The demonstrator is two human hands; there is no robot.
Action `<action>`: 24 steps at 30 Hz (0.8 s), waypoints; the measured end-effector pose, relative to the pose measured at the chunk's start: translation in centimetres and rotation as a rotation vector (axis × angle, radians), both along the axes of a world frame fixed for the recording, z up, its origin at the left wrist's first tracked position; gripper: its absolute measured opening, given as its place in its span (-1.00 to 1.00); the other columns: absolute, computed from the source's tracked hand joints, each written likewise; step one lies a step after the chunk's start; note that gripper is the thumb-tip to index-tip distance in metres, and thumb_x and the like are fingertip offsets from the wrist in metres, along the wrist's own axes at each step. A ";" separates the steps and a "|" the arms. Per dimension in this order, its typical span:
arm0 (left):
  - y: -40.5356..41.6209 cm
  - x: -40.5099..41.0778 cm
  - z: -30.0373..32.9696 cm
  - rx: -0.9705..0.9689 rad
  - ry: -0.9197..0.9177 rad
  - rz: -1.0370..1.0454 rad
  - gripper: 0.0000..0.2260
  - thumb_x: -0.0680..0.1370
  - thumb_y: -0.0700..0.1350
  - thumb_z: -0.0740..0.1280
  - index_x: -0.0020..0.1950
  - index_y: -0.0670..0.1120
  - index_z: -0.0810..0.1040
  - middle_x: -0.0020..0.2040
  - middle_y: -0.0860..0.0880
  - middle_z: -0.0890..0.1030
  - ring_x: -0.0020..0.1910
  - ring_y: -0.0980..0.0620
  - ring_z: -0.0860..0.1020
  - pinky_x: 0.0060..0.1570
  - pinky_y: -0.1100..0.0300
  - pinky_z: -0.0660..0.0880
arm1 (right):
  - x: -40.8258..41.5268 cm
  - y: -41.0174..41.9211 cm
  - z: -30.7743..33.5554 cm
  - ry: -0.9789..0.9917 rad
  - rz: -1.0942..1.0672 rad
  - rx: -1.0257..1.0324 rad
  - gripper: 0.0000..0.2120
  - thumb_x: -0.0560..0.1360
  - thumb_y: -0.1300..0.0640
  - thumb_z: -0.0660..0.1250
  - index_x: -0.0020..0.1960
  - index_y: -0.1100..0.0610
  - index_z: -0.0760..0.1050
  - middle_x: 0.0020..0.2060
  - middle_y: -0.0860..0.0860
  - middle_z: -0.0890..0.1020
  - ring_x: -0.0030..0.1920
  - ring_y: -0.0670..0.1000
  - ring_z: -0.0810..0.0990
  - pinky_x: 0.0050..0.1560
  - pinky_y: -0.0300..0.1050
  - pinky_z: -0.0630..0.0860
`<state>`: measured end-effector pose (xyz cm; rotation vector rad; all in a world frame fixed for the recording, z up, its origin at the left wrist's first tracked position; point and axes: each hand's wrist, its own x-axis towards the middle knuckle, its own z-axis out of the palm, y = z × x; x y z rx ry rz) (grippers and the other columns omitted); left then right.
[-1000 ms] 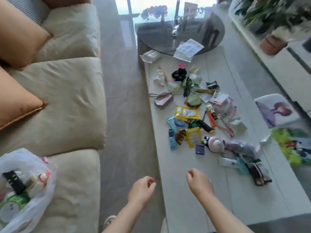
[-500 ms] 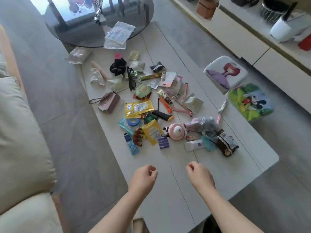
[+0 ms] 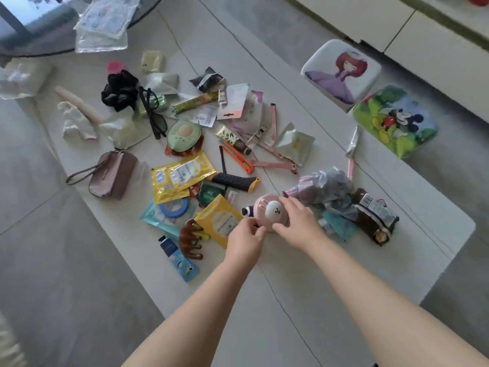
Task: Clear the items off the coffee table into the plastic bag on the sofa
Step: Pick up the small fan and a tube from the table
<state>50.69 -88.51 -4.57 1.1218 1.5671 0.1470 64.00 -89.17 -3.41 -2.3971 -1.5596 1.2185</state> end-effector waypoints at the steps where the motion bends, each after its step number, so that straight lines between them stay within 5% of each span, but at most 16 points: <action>1: 0.1 0.2 -0.4 0.004 0.000 0.016 -0.75 0.53 -0.09 0.27 0.21 -0.04 0.48 -0.01 0.02 0.59 0.06 -0.05 0.58 0.10 -0.04 0.56 | 0.0 0.5 -0.4 0.021 0.017 -0.020 -0.34 0.48 0.15 0.28 0.51 0.03 0.08 0.50 -0.01 0.15 0.46 0.16 0.13 0.43 0.04 0.16; 6: 0.2 0.6 -1.2 -0.051 -0.065 0.104 -0.71 0.48 -0.07 0.36 0.18 -0.07 0.46 -0.01 -0.04 0.61 0.04 -0.08 0.59 0.10 -0.10 0.55 | -0.7 1.1 -1.6 0.139 -0.017 -0.072 -0.24 0.46 0.28 0.21 0.54 0.00 -0.08 0.53 -0.01 0.03 0.52 0.10 -0.06 0.49 0.01 -0.02; 13: 0.0 -0.2 0.1 -0.174 -0.214 0.290 -0.92 0.52 -0.12 0.37 -0.09 -0.06 0.49 -0.12 -0.07 0.57 -0.11 -0.06 0.57 -0.03 0.01 0.58 | -1.2 -1.8 -1.8 0.316 -0.299 -0.104 -0.42 0.42 0.32 0.19 0.41 0.02 0.29 0.28 0.13 0.40 0.23 0.08 0.45 0.32 -0.04 0.40; 16: -1.0 -2.4 1.1 -0.208 -0.221 0.304 -0.89 0.55 -0.13 0.33 0.05 -0.13 0.51 -0.02 -0.11 0.59 -0.04 -0.06 0.58 -0.10 0.15 0.57 | -1.5 -2.7 -1.4 0.270 -0.343 -0.076 -0.56 0.46 0.34 0.17 0.31 0.12 0.42 0.14 0.06 0.52 0.08 0.00 0.49 0.17 -0.13 0.44; 20: -2.1 -6.4 1.4 -0.223 -0.193 0.373 -0.91 0.56 -0.11 0.32 0.04 -0.06 0.53 0.05 -0.12 0.60 0.08 -0.12 0.58 0.01 0.07 0.56 | -2.6 -2.0 -1.3 0.192 -0.353 -0.031 -0.68 0.50 0.27 0.22 0.25 0.13 0.48 0.08 0.04 0.54 0.07 0.01 0.52 0.11 -0.21 0.41; 24: -2.4 -9.1 1.1 -0.228 -0.202 0.452 -0.84 0.56 -0.12 0.32 0.12 -0.10 0.53 0.10 -0.15 0.60 0.13 -0.14 0.56 0.01 0.09 0.54 | -5.1 -0.5 -2.1 0.407 -0.758 -0.098 -0.76 0.49 0.18 0.33 0.12 0.21 0.46 -0.09 0.12 0.61 -0.08 0.08 0.61 0.03 0.06 0.61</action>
